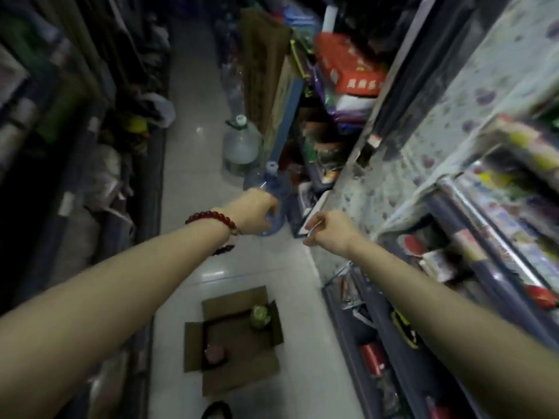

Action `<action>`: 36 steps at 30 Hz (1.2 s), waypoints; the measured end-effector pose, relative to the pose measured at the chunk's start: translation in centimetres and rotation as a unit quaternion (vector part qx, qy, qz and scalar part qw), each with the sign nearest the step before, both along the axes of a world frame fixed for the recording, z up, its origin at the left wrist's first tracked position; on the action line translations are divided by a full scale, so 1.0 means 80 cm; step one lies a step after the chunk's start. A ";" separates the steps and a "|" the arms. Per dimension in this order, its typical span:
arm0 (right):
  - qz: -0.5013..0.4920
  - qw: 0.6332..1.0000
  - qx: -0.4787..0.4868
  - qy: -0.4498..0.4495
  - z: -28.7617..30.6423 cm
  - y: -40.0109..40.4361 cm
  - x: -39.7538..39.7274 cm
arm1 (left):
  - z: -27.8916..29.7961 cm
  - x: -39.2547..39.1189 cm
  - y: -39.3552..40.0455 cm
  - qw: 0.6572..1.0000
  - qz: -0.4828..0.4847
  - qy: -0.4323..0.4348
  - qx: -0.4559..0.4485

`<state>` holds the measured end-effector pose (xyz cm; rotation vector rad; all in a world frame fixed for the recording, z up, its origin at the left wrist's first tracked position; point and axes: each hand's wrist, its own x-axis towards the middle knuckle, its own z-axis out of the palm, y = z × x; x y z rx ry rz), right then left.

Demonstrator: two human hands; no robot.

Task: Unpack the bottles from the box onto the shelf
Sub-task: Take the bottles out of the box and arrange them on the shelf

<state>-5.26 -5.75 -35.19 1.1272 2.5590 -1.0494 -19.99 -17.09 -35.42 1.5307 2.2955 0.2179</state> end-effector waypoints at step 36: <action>-0.047 0.994 -0.008 0.095 -0.866 -0.093 0.008 | -0.874 0.134 -0.227 0.815 0.501 -0.262 0.127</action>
